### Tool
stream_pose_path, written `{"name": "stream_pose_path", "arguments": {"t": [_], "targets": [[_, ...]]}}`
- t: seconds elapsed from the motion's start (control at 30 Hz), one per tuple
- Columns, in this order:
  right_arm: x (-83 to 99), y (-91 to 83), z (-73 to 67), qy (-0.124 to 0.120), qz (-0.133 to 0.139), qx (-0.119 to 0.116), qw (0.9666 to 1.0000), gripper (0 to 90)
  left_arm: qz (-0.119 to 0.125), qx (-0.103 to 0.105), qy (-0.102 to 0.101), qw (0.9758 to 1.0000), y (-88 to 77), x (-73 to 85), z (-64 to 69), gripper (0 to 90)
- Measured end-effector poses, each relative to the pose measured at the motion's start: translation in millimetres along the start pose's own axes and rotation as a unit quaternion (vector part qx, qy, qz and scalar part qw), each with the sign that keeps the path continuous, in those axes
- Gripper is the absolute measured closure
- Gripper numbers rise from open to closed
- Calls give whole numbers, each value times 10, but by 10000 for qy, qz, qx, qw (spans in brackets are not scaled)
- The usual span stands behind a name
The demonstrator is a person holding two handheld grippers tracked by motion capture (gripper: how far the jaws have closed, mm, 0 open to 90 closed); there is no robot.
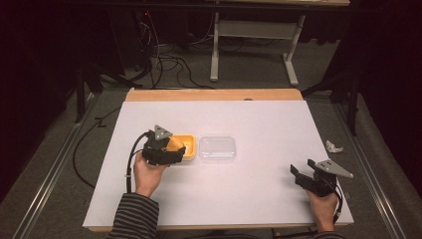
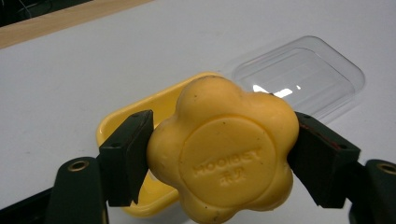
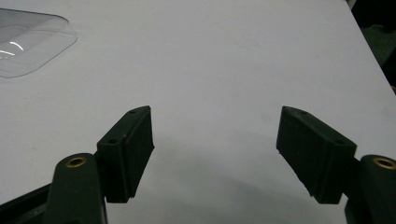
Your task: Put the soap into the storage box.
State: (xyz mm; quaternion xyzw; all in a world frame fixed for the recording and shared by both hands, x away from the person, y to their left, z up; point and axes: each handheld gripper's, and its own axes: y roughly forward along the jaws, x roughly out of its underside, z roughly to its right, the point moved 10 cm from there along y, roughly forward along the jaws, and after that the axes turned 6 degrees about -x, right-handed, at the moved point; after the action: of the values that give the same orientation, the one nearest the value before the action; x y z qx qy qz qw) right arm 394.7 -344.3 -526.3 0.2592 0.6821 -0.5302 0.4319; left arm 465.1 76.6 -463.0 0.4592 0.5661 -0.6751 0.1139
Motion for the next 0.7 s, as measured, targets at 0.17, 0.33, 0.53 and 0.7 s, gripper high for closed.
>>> {"name": "stream_pose_path", "arguments": {"t": [0.17,0.33,0.53,0.7], "targets": [[-1,-2,1,20,12,0,10000,276,-81,-77,-15,9999,58,-14,-49,276],[-1,-2,1,22,14,-1,10000,276,-121,-161,4,9998,114,-39,-98,276],[0,-4,0,35,15,0,10000,276,-221,-202,-19,9996,192,-17,-128,277],[-1,-4,-1,31,19,-4,10000,276,-262,-240,-71,9993,259,-5,-144,277]]}}
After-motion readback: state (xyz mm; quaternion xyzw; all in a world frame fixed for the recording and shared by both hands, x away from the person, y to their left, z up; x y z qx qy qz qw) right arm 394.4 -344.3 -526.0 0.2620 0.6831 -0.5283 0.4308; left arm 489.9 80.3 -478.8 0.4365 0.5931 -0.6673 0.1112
